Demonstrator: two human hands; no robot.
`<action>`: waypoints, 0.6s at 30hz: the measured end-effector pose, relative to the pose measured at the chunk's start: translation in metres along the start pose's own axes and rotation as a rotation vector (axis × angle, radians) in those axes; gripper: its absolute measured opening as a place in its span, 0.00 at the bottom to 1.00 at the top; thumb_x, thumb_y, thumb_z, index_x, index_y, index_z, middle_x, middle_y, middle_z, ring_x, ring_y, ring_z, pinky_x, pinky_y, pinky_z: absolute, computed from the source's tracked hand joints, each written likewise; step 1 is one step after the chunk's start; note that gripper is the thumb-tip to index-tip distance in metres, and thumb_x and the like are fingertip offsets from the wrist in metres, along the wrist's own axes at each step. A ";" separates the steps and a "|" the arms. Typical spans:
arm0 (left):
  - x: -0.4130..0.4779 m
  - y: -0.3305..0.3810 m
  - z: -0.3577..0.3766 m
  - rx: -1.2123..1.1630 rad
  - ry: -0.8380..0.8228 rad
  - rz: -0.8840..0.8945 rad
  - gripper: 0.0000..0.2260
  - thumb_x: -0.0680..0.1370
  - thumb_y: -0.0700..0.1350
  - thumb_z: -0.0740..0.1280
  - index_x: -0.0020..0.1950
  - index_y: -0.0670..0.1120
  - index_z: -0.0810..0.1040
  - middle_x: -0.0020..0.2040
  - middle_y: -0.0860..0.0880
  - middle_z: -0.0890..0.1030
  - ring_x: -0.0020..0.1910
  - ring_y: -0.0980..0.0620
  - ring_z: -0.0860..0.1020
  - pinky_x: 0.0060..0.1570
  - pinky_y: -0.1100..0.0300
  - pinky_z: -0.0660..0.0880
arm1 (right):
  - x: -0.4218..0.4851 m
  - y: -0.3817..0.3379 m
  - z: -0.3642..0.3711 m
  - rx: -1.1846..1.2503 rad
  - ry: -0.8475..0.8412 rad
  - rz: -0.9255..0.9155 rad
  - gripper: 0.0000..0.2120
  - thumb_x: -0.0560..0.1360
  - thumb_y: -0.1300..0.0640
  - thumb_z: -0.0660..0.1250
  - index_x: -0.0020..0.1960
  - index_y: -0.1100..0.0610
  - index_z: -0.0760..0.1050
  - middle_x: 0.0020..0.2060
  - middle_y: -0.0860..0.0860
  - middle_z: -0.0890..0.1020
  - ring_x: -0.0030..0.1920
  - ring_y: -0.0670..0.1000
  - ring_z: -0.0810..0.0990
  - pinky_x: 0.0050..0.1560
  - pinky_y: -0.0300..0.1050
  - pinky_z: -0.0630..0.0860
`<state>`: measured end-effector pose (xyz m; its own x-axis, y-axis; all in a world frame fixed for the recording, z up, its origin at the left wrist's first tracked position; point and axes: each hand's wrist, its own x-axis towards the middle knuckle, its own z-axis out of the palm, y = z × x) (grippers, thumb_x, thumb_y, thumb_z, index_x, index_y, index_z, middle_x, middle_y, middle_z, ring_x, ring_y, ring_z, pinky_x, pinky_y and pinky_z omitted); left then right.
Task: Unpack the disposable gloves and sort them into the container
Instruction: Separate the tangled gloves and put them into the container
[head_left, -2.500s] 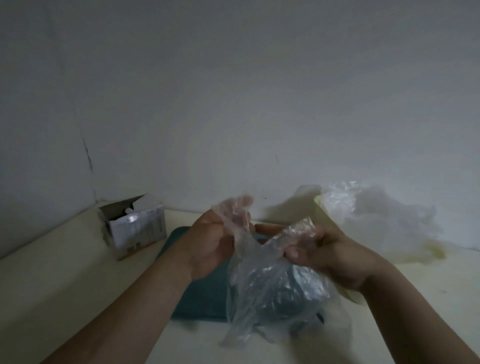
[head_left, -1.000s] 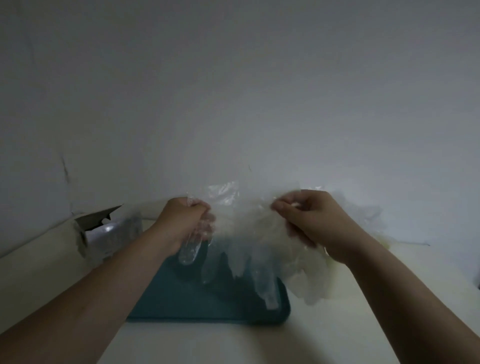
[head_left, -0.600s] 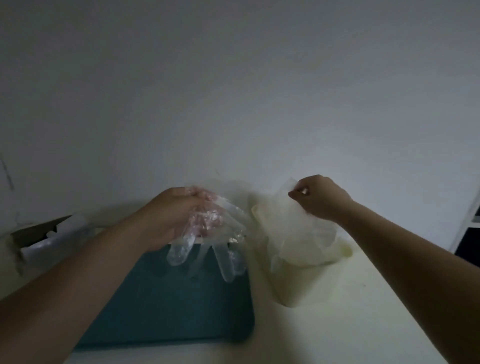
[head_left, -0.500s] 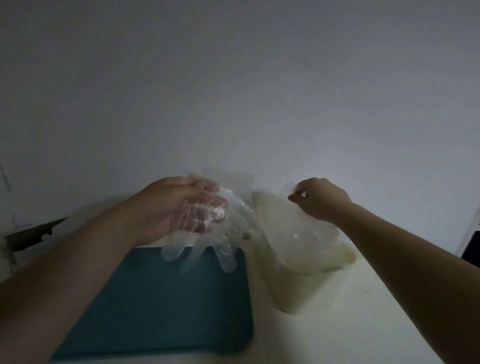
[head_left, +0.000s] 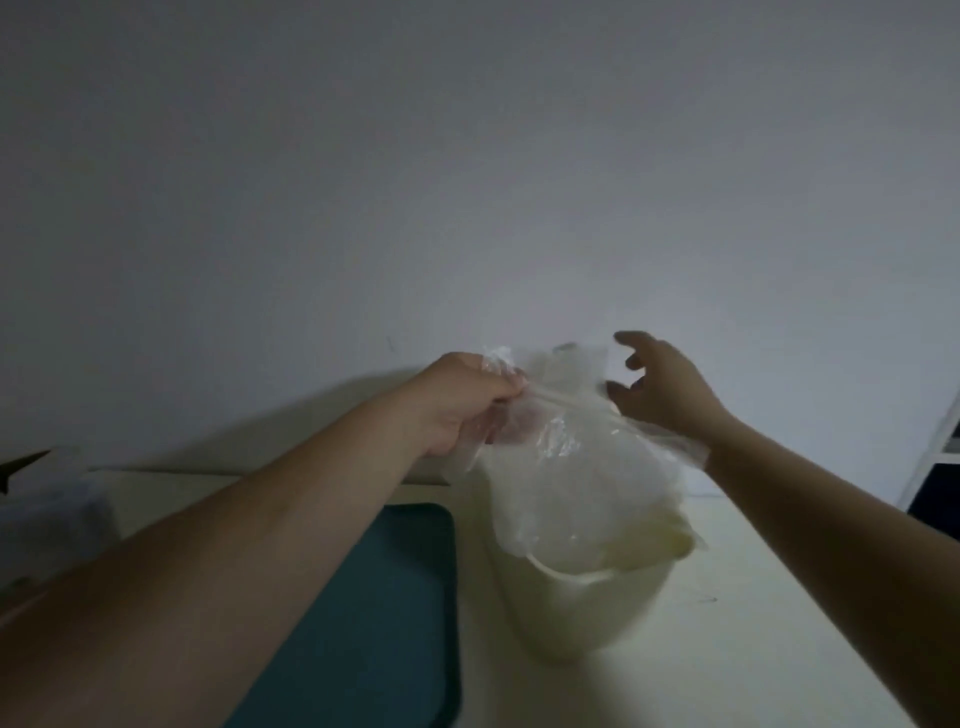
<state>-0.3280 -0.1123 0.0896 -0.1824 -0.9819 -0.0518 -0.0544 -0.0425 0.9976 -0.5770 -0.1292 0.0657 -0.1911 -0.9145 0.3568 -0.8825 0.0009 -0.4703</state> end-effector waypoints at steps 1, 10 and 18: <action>0.007 -0.006 0.005 0.013 0.015 -0.017 0.09 0.81 0.36 0.71 0.59 0.34 0.82 0.49 0.35 0.85 0.41 0.43 0.82 0.50 0.48 0.81 | -0.007 -0.014 -0.026 0.104 0.077 -0.047 0.24 0.80 0.57 0.70 0.75 0.53 0.71 0.61 0.54 0.79 0.57 0.52 0.82 0.62 0.48 0.76; 0.042 -0.036 0.046 0.112 0.208 -0.081 0.06 0.80 0.35 0.68 0.56 0.37 0.82 0.46 0.41 0.84 0.42 0.44 0.83 0.44 0.53 0.82 | -0.082 -0.068 -0.026 0.110 -0.537 -0.183 0.25 0.85 0.46 0.60 0.80 0.50 0.64 0.76 0.53 0.72 0.71 0.54 0.74 0.67 0.42 0.67; 0.025 -0.042 0.006 0.085 0.357 0.043 0.04 0.80 0.41 0.67 0.51 0.48 0.81 0.53 0.48 0.82 0.54 0.46 0.81 0.61 0.46 0.80 | -0.066 -0.071 0.051 -0.307 -0.756 -0.249 0.30 0.83 0.42 0.61 0.82 0.39 0.54 0.78 0.54 0.66 0.73 0.61 0.71 0.72 0.58 0.69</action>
<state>-0.3364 -0.1338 0.0459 0.1674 -0.9856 0.0247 -0.1379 0.0014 0.9904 -0.4801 -0.0890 0.0345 0.2661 -0.9268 -0.2650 -0.9590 -0.2265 -0.1705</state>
